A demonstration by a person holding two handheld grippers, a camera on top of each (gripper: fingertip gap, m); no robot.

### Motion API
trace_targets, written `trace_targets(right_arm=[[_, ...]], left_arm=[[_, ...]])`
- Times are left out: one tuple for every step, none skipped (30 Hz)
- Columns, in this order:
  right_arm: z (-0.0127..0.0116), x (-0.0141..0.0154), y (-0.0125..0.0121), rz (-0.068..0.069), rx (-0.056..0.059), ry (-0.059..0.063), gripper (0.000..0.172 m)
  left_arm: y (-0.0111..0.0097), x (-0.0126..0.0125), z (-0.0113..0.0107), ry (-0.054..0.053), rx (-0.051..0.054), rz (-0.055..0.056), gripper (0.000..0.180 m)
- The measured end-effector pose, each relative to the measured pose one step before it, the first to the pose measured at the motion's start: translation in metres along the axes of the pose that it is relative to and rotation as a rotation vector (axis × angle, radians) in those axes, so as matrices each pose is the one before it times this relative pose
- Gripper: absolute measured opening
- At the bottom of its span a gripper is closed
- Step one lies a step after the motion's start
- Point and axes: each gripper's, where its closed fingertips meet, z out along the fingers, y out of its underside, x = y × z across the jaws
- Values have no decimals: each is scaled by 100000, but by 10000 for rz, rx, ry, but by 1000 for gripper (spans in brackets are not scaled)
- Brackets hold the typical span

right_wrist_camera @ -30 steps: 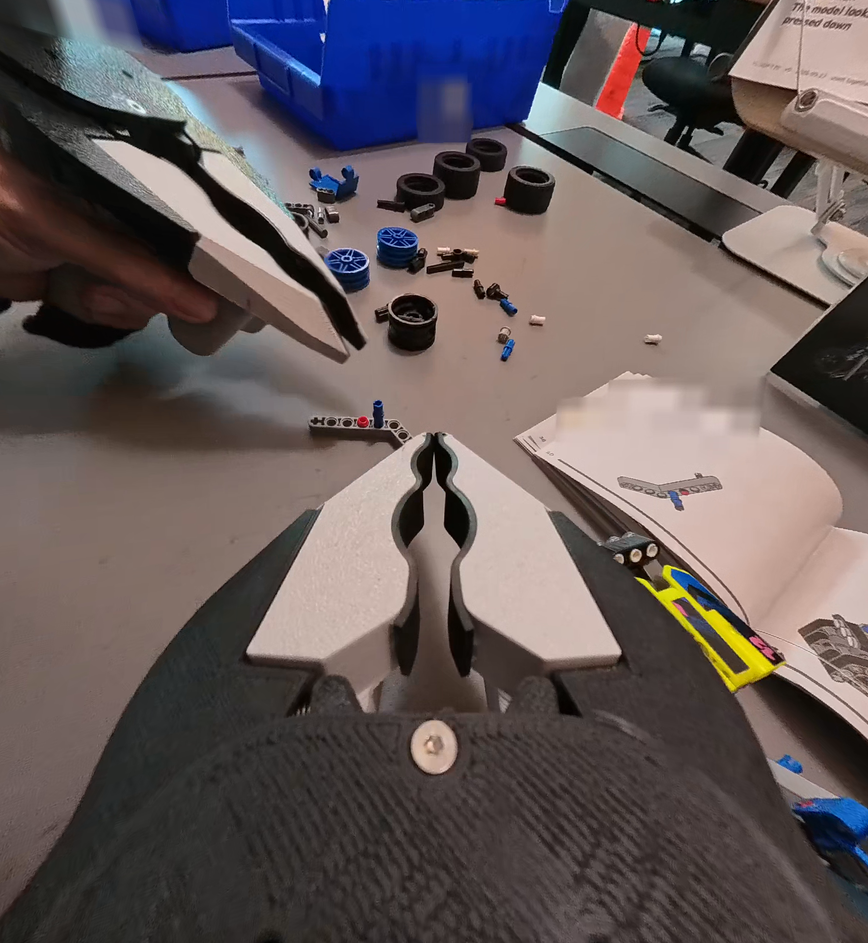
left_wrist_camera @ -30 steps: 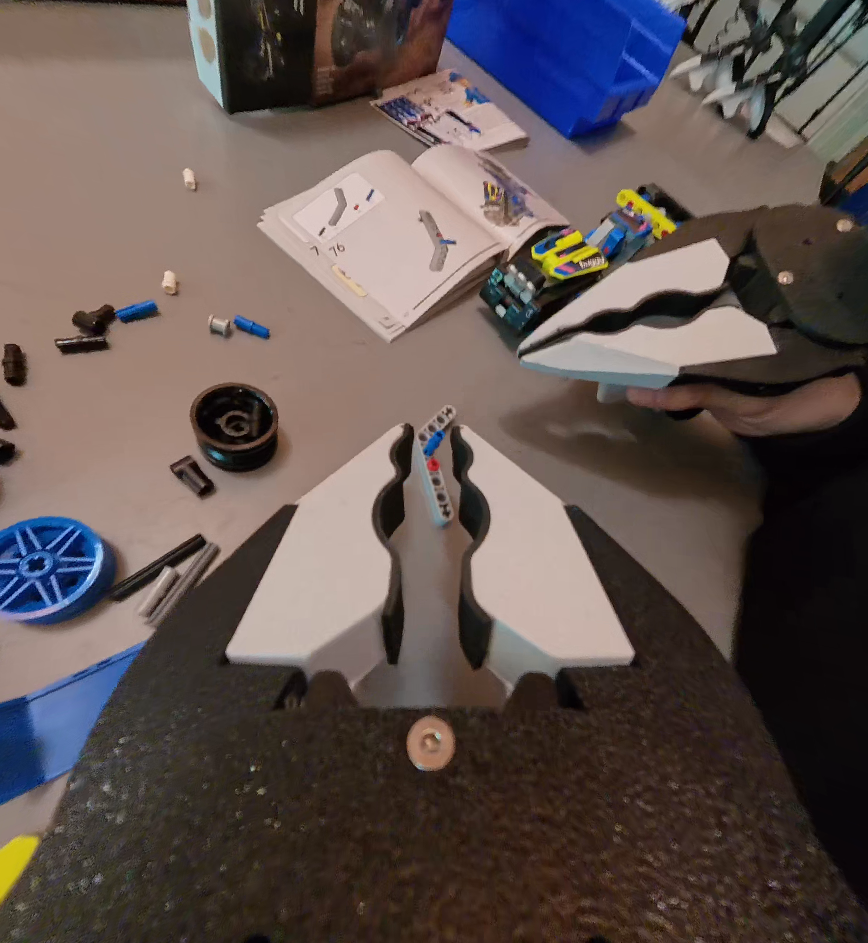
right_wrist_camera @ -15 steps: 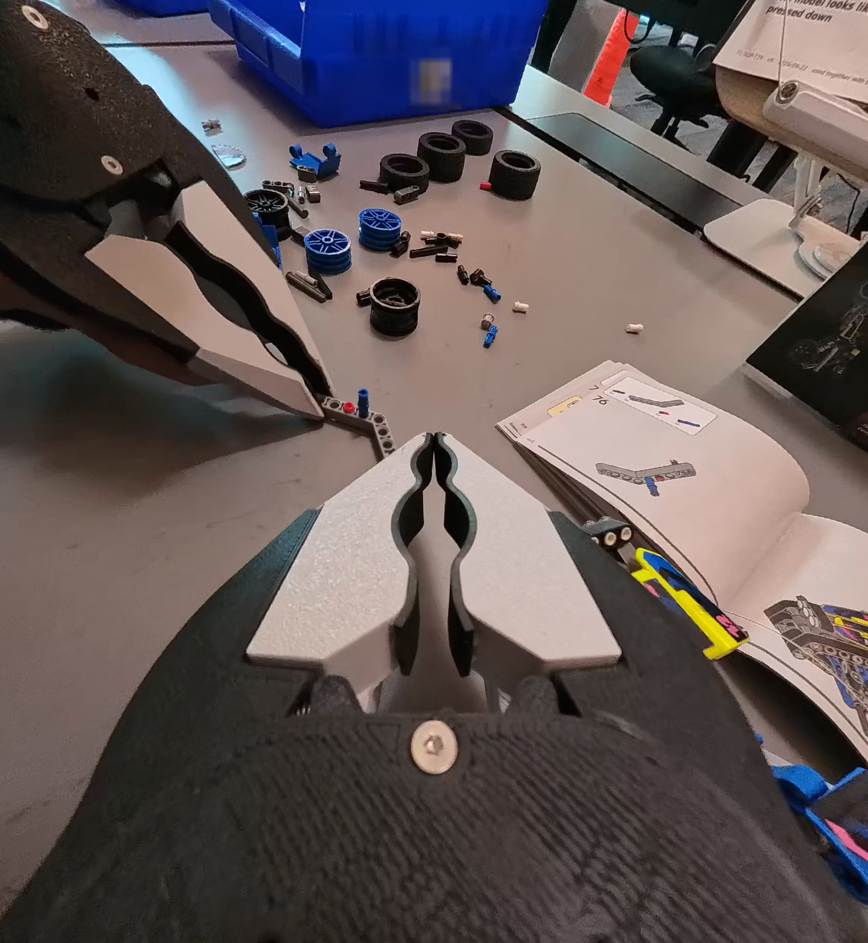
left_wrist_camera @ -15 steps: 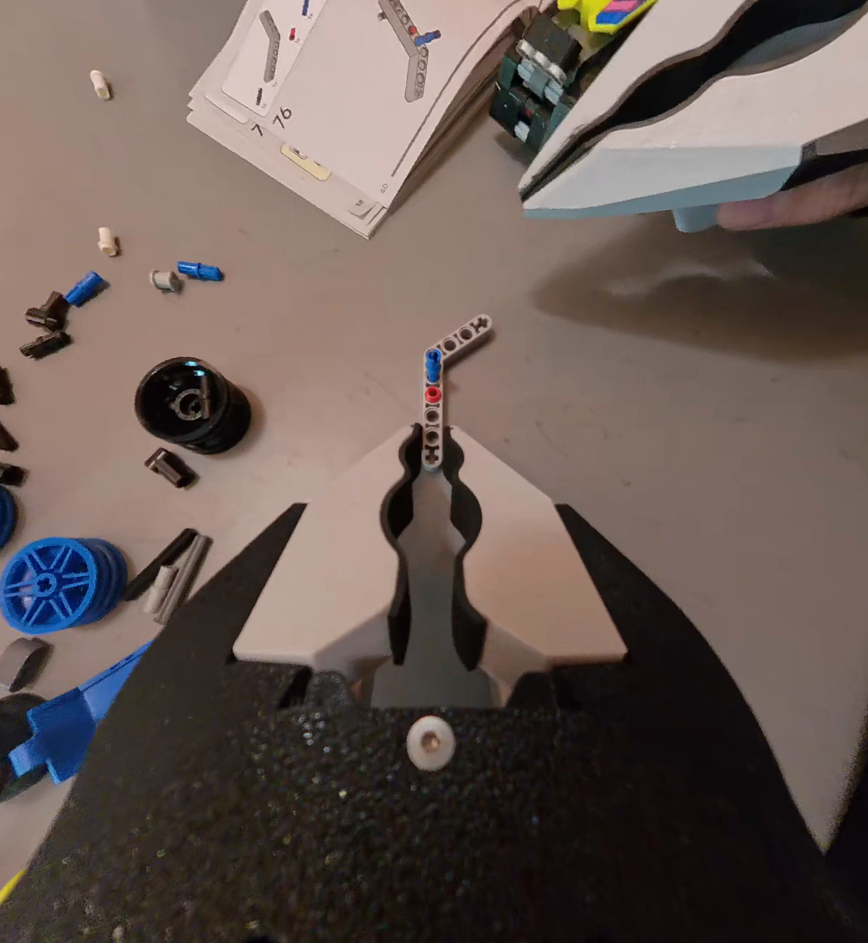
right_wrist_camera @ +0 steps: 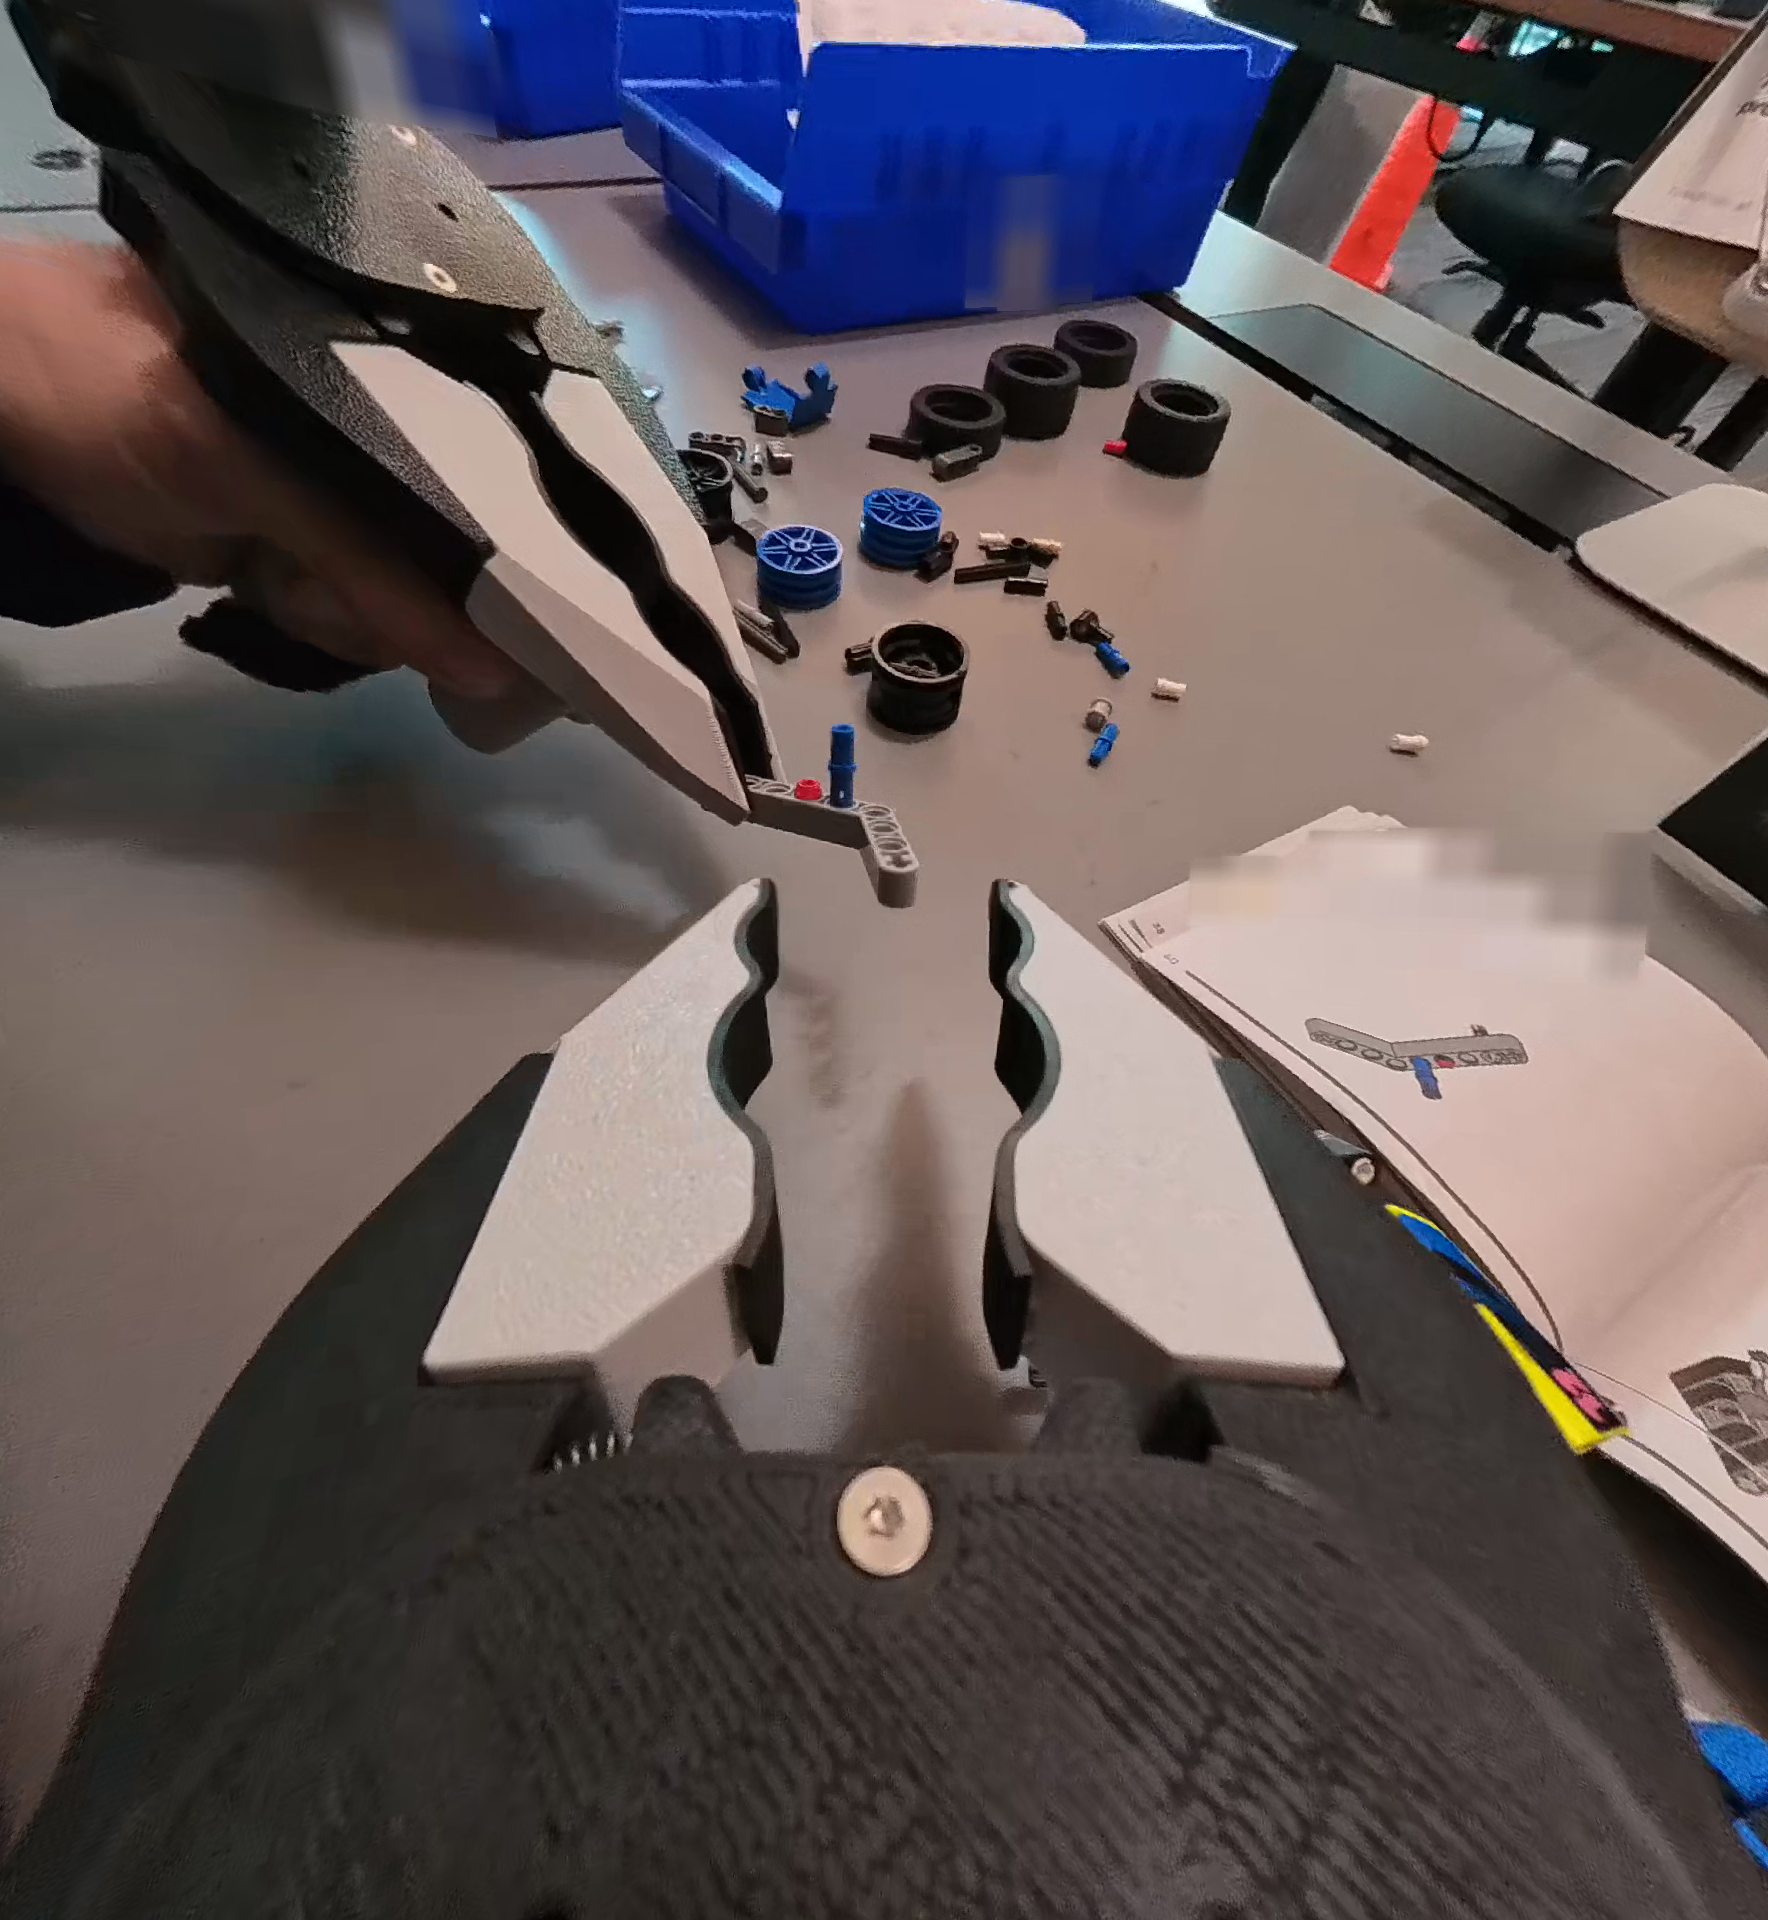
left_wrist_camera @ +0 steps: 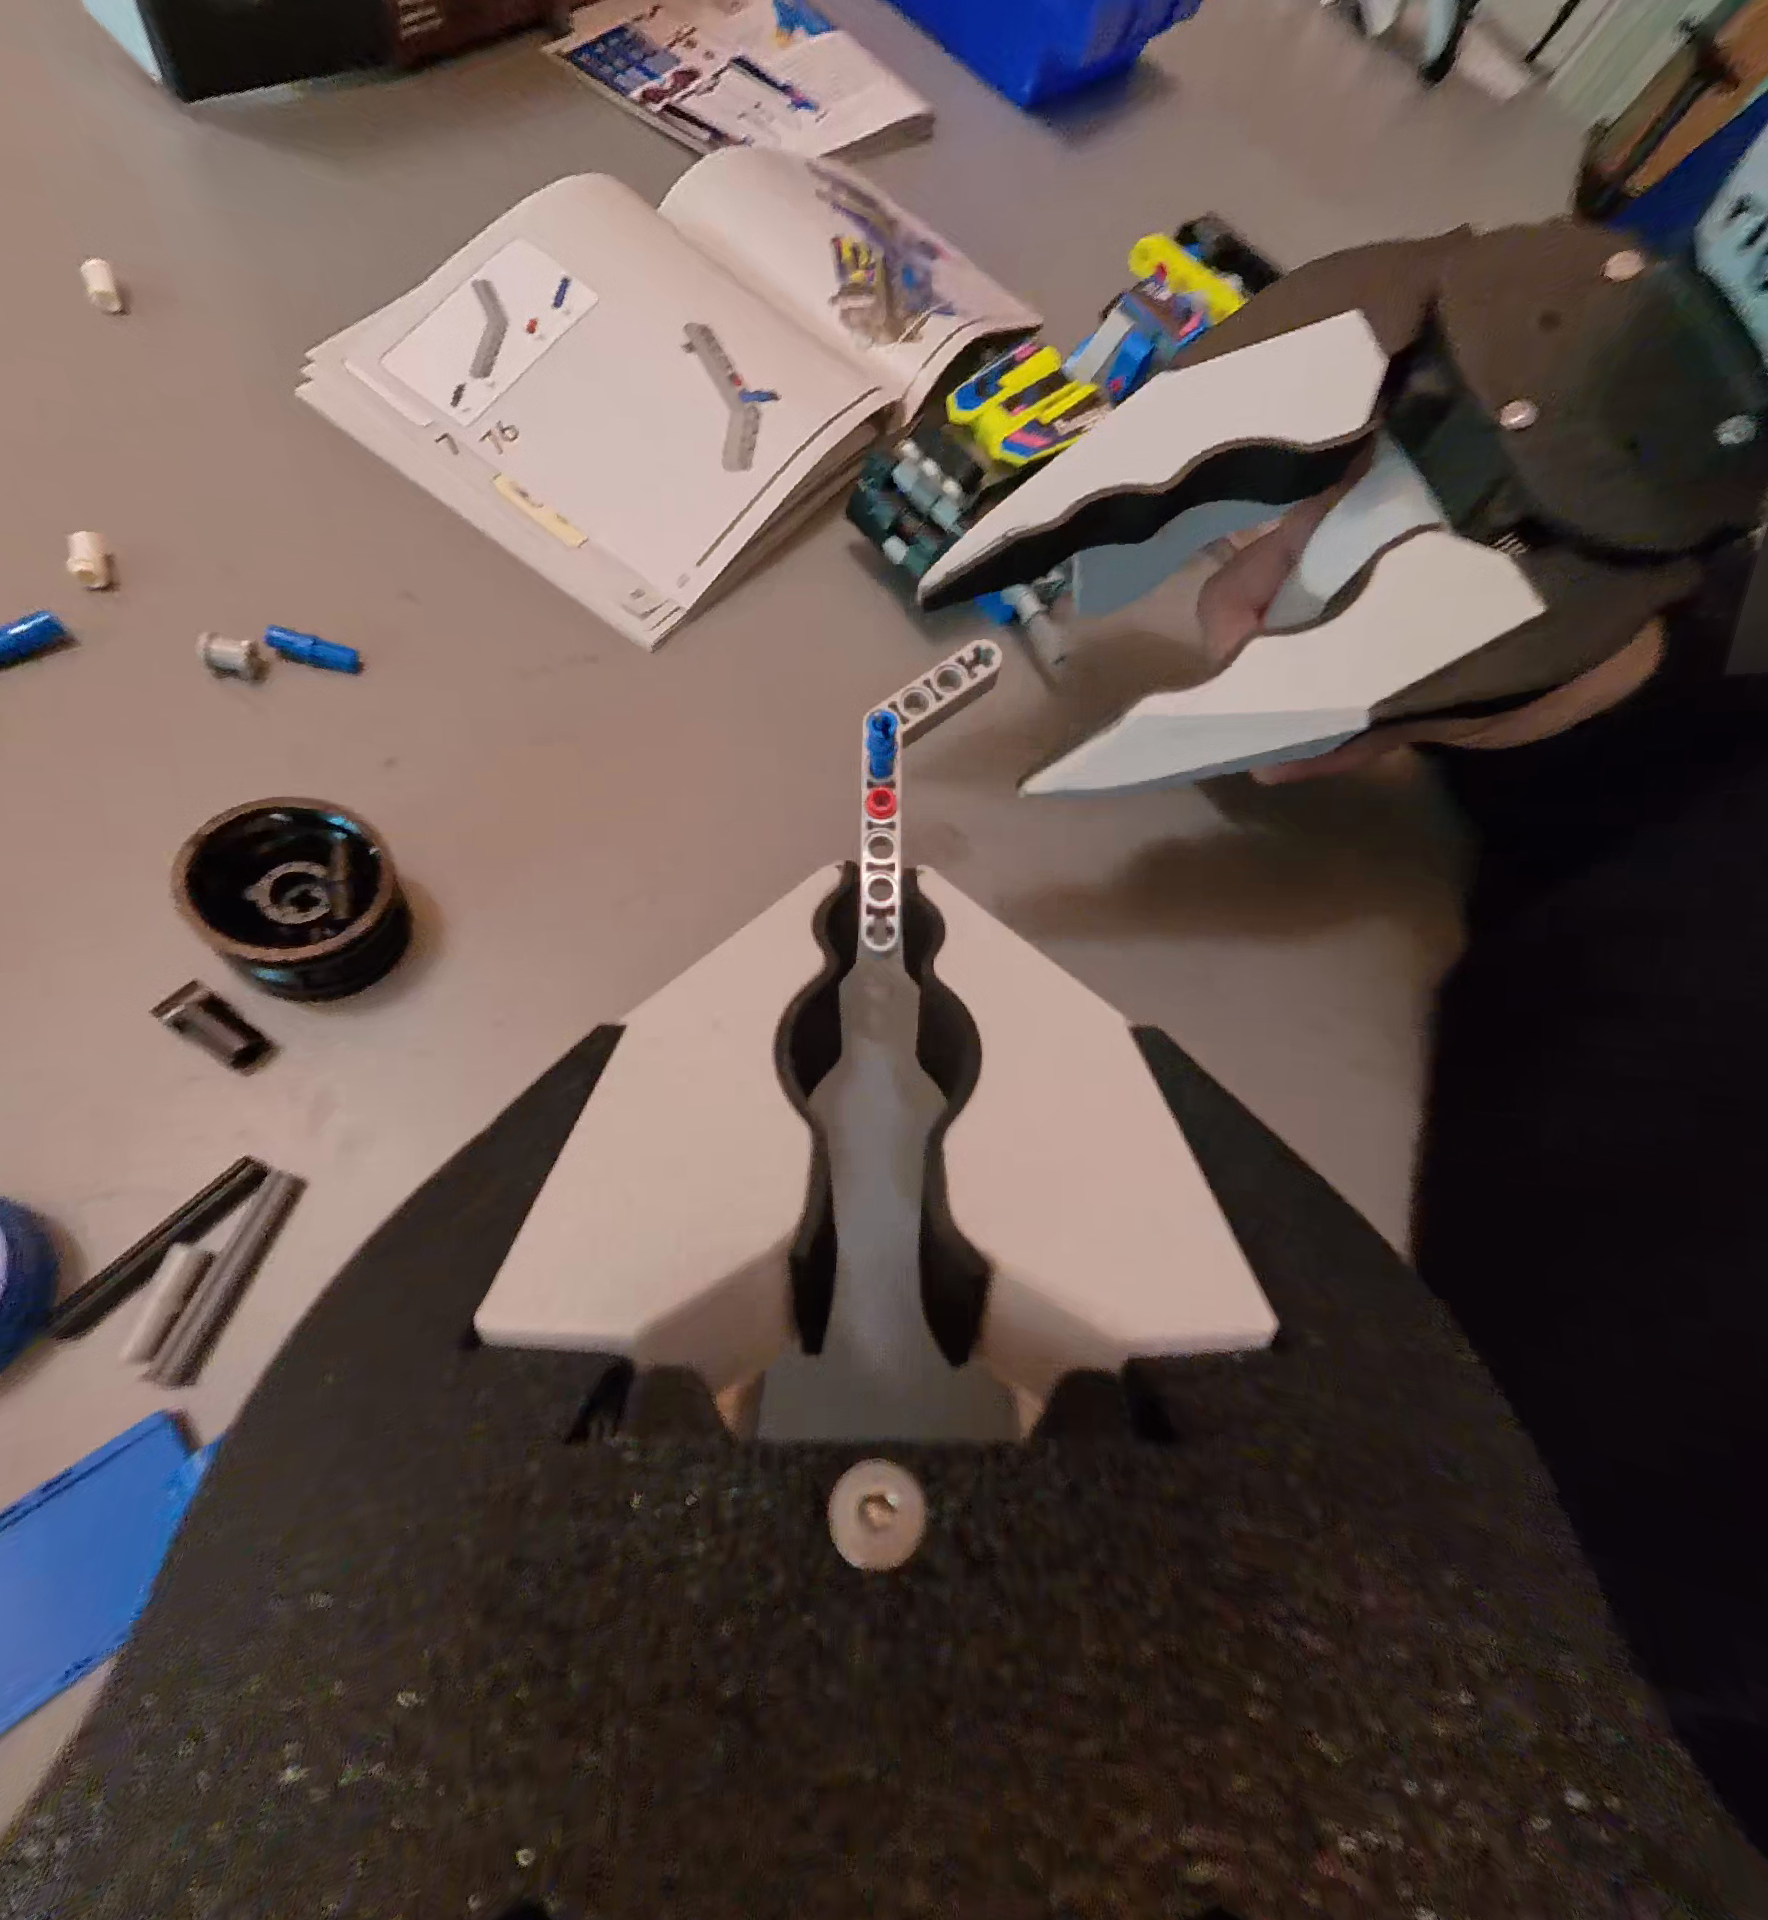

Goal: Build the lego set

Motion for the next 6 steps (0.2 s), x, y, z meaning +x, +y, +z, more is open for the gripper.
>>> trace_targets(right_arm=[[-41, -65, -25, -34, 16, -43, 34], [1, -160, 14, -105, -2, -86, 27], [35, -87, 58, -130, -44, -8, 21], [75, 67, 171, -141, -118, 103, 18], [106, -10, 194, -185, -141, 48, 18], [92, -135, 42, -160, -40, -19, 19]], left_arm=[[-137, 141, -51, 117, 83, -43, 4], [-50, 39, -54, 38, 27, -1, 4], [-21, 27, -33, 7, -12, 45, 4], [-10, 115, -21, 47, -28, 86, 4], [-25, 254, -1, 108, -28, 119, 4], [-24, 256, 24, 97, -30, 141, 4]])
